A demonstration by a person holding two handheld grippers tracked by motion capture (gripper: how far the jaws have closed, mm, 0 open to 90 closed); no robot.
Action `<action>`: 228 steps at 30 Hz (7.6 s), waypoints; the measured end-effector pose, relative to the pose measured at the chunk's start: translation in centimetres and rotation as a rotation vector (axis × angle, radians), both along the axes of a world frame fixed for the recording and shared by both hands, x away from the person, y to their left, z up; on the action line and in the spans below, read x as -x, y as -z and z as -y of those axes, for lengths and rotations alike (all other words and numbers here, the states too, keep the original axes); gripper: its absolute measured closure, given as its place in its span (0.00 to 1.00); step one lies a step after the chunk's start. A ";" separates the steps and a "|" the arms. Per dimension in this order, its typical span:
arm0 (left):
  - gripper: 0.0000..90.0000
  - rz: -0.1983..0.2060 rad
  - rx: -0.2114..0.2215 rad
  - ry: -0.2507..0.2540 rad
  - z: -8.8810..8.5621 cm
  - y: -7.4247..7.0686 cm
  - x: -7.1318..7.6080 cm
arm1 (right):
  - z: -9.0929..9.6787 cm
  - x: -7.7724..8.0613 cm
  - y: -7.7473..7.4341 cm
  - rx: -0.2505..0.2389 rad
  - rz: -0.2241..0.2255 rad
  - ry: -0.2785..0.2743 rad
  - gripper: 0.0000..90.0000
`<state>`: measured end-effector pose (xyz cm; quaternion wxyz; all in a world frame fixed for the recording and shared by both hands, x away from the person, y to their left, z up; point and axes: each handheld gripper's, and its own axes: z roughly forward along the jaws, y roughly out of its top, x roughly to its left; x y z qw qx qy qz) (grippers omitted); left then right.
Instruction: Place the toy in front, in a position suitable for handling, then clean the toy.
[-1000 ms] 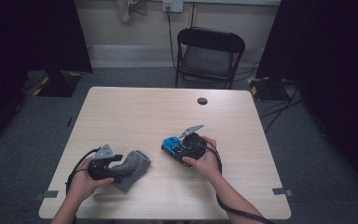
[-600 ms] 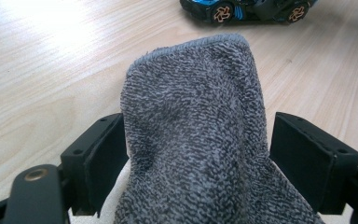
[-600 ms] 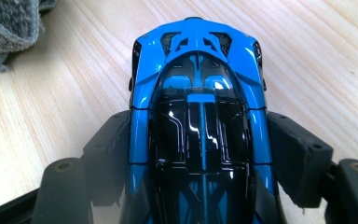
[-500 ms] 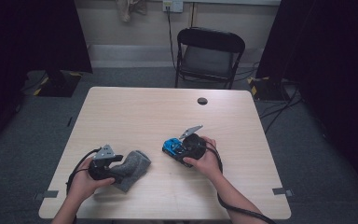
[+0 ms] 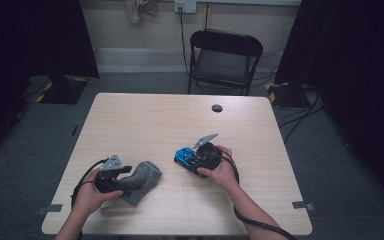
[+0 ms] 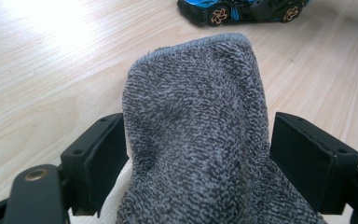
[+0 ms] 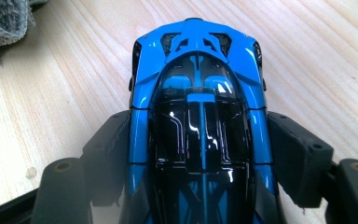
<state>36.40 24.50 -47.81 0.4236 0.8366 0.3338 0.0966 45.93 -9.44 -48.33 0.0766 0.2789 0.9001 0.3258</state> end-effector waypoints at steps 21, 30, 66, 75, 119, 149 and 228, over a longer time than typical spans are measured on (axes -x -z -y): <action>0.20 0.004 -0.003 0.000 -0.1 -0.1 0.1 | 0.4 0.3 -0.5 -0.029 0.026 0.012 0.25; 0.20 0.003 -0.005 -0.002 -0.1 -0.1 0.1 | 1.0 1.1 -0.9 -0.035 0.043 0.020 0.21; 0.20 -0.012 -0.005 0.013 0.9 0.4 -0.3 | 5.6 5.1 1.9 -0.093 0.111 0.106 0.17; 0.20 -0.015 -0.023 0.026 1.4 0.6 -0.1 | 5.2 5.1 1.9 -0.091 0.114 0.130 0.17; 0.20 -0.028 0.001 0.004 1.9 0.3 -0.9 | 5.0 4.1 1.8 -0.110 0.120 0.041 0.27; 0.75 -0.082 -0.112 -0.072 3.0 -0.2 0.1 | 5.0 4.2 1.8 -0.109 0.123 0.051 0.27; 0.75 0.002 -0.018 -0.145 13.7 0.1 -10.7 | 5.0 4.2 1.8 -0.110 0.122 0.050 0.27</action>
